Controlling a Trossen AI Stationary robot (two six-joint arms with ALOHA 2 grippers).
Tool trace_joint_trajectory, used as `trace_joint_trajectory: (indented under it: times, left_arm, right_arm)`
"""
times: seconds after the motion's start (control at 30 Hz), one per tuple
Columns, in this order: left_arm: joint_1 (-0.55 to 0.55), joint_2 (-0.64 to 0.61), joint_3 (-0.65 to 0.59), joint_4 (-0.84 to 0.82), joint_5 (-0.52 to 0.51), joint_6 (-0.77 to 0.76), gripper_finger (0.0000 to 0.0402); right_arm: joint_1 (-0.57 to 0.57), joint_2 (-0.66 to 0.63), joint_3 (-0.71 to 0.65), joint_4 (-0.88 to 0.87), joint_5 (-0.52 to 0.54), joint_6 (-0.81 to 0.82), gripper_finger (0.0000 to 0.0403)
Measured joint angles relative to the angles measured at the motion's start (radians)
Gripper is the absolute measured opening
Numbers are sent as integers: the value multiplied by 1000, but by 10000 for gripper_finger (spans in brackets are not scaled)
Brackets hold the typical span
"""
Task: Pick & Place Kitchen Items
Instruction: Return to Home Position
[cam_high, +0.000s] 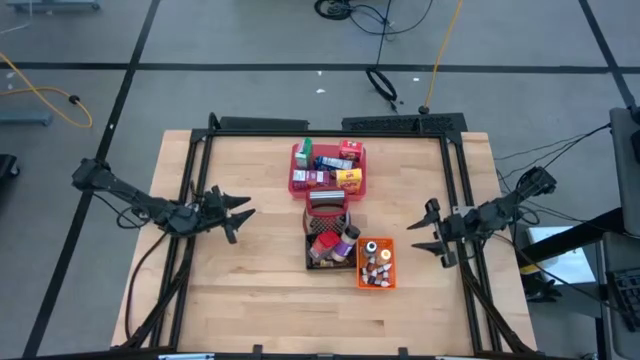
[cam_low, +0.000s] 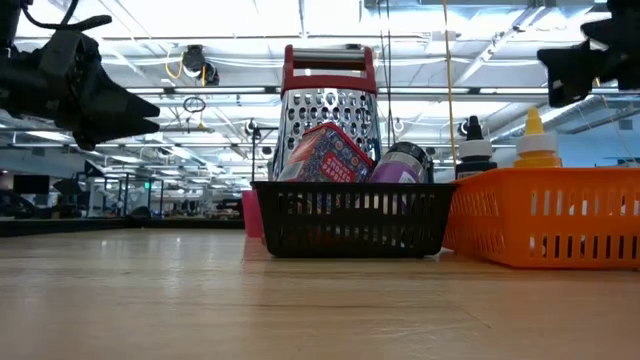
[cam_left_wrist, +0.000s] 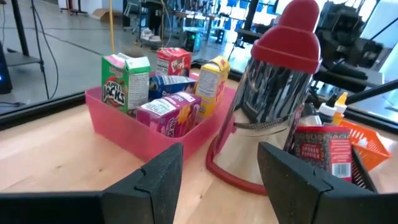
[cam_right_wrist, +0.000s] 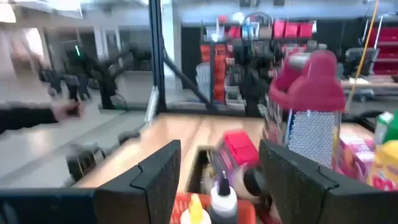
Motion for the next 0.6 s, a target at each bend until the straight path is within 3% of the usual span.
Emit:
trace_joint_trajectory:
  times: [0.6]
  left_arm:
    - [0, 0, 0, 8, 0, -2, 209]
  right_arm:
    - [0, 12, -3, -17, 0, -14, 210]
